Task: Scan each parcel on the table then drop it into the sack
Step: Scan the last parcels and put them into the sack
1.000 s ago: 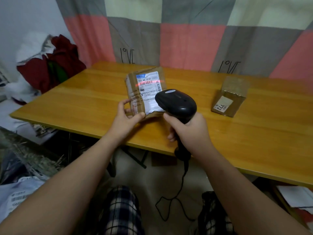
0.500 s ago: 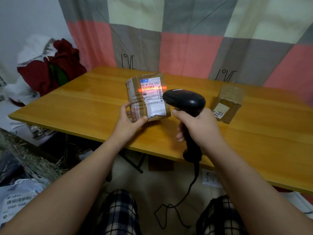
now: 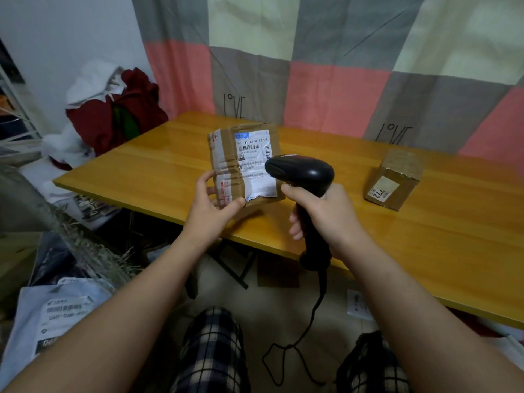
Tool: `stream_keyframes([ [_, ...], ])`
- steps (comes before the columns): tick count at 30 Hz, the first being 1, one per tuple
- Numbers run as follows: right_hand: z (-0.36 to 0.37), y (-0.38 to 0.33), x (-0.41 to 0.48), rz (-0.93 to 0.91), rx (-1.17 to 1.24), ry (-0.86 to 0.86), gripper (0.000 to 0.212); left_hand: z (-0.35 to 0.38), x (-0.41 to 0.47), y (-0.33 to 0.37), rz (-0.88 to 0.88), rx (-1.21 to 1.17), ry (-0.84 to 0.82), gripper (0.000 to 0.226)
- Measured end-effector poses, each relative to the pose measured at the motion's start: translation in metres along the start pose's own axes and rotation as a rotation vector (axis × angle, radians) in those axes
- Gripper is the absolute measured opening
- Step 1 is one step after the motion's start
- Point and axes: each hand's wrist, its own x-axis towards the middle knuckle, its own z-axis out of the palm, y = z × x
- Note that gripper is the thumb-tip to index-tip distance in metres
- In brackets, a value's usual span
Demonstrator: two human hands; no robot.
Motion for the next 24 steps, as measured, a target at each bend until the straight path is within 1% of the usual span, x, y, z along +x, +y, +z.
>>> stream_keyframes([
  [3, 0.030, 0.008, -0.001, 0.013, 0.020, -0.068, 0.017, -0.036, -0.032, -0.001, -0.002, -0.023, 0.083, 0.072],
  [6, 0.065, 0.019, -0.005, 0.012, 0.008, -0.167, 0.021, -0.082, -0.070, -0.008, -0.005, -0.015, 0.213, 0.068],
  [8, 0.091, 0.030, -0.011, 0.011, -0.042, -0.226, 0.023, -0.116, -0.098, -0.016, -0.019, 0.034, 0.316, 0.067],
  [11, 0.128, 0.051, -0.022, 0.016, -0.125, -0.311, 0.017, -0.165, -0.141, -0.032, -0.062, 0.157, 0.441, 0.066],
  [13, 0.153, 0.071, -0.030, 0.023, -0.177, -0.346, 0.031, -0.193, -0.167, -0.045, -0.108, 0.236, 0.485, 0.069],
  [16, 0.186, 0.100, -0.043, 0.034, -0.321, -0.391, 0.060, -0.227, -0.198, -0.061, -0.252, 0.386, 0.476, 0.073],
  [18, 0.202, 0.118, -0.053, 0.039, -0.421, -0.450, 0.075, -0.244, -0.213, -0.070, -0.337, 0.586, 0.428, 0.072],
  [19, 0.208, 0.126, -0.057, 0.049, -0.472, -0.473, 0.078, -0.250, -0.218, -0.073, -0.395, 0.698, 0.387, 0.071],
  [21, 0.217, 0.138, -0.060, 0.065, -0.577, -0.455, 0.075, -0.254, -0.223, -0.073, -0.520, 0.885, 0.307, 0.071],
  [22, 0.218, 0.140, -0.060, 0.070, -0.592, -0.427, 0.070, -0.254, -0.221, -0.071, -0.546, 0.934, 0.275, 0.070],
  [24, 0.218, 0.137, -0.057, 0.075, -0.514, -0.367, 0.066, -0.251, -0.211, -0.063, -0.537, 0.947, 0.230, 0.067],
])
